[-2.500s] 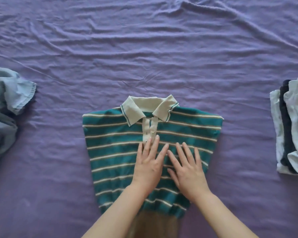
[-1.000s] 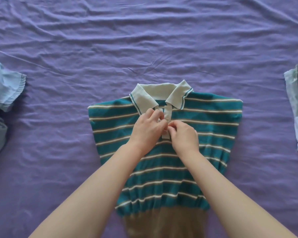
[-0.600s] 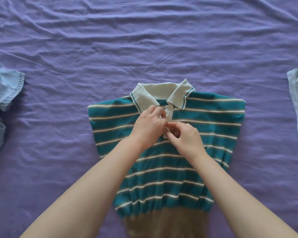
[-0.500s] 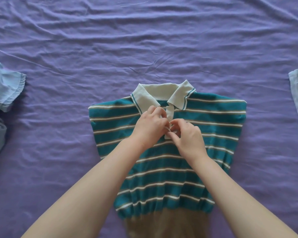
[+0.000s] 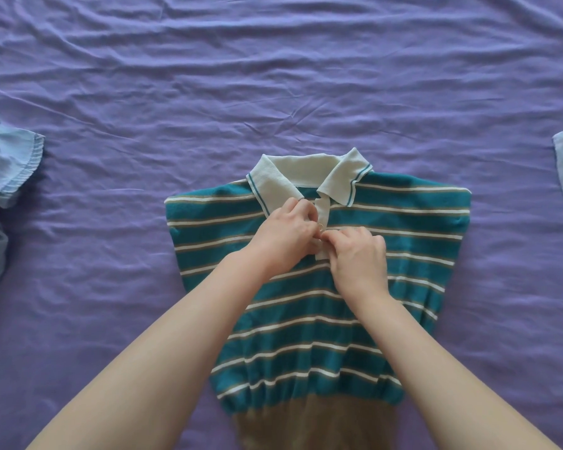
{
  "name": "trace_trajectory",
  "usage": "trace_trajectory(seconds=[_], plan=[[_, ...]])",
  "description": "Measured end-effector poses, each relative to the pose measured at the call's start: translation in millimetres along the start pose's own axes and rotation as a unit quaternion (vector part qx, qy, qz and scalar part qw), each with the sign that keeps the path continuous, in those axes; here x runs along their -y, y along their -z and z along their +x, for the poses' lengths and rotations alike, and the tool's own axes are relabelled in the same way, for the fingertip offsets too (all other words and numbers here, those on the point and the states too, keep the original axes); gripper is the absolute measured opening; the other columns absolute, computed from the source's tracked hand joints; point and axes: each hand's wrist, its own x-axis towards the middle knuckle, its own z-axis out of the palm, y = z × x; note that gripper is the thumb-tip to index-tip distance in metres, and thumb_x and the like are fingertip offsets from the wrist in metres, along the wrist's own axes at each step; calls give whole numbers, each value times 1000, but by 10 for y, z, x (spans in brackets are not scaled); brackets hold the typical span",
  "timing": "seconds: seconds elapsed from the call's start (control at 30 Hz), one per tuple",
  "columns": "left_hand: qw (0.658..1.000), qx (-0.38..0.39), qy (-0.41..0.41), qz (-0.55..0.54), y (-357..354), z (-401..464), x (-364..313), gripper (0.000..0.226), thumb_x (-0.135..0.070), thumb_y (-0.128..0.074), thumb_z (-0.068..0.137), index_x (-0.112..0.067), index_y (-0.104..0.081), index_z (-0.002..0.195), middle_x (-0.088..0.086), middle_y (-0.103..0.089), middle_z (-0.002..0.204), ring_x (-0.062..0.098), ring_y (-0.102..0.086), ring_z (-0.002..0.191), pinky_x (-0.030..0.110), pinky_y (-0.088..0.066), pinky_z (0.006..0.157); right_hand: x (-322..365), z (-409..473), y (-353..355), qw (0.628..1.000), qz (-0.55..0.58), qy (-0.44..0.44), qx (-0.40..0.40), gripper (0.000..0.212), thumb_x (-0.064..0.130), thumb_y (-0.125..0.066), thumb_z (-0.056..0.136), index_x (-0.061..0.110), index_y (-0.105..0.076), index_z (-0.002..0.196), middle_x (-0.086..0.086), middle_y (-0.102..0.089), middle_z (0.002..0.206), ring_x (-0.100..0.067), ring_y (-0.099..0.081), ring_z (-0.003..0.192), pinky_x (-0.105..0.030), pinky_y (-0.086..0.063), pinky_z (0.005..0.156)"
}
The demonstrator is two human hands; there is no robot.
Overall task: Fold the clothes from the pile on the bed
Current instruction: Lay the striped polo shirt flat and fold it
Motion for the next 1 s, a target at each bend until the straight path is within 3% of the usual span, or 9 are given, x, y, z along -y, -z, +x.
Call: trace_trajectory(seconds=[0.2,0.37,0.57,0.67,0.83,1.0], plan=[[1000,-24,2,-16,-42,-48,45,22,-27,-56,92,-24,-66,111,3,-48,116,23,-40,104,33,-40,88,-23,-24,-58,999,24,-20,-33,17,21,-56,92,18,-69,103,-6,-60,98,-25,-48,95,-35,-34,79],[997,-47,29,-54,-49,-73,57,20,-35,-58,89,-29,-68,105,3,-49,109,24,-42,101,35,-35,84,-99,19,-72,998,49,-37,-17,15,29,-58,90,18,-67,96,-2,-58,96,-21,-46,95,-33,-33,81],[993,-69,100,4,-68,-86,32,36,-53,-54,85,-22,-65,100,-1,-50,112,22,-40,105,33,-27,83,-119,49,-25,998,50,-31,1,14,32,-59,88,19,-60,93,0,-55,94,-18,-44,92,-32,-31,81],[994,-73,67,41,38,-78,42,34,-53,-55,83,-25,-63,100,0,-47,111,22,-39,105,30,-24,81,-122,67,7,999,45,-11,-11,11,30,-59,88,19,-60,92,0,-56,90,-20,-46,90,-33,-32,80],[995,-59,6,86,317,-5,134,27,-37,-42,84,-27,-65,93,2,-45,113,23,-39,104,31,-27,84,-81,167,47,995,63,37,-64,15,24,-62,89,19,-70,99,-6,-61,84,-28,-51,82,-35,-33,71],[994,22,-31,101,419,101,196,19,-40,-55,88,-32,-68,99,-3,-40,128,21,-34,114,34,-32,90,-29,229,20,999,29,33,-30,16,27,-55,92,18,-67,95,-3,-66,94,-26,-52,89,-34,-29,71]])
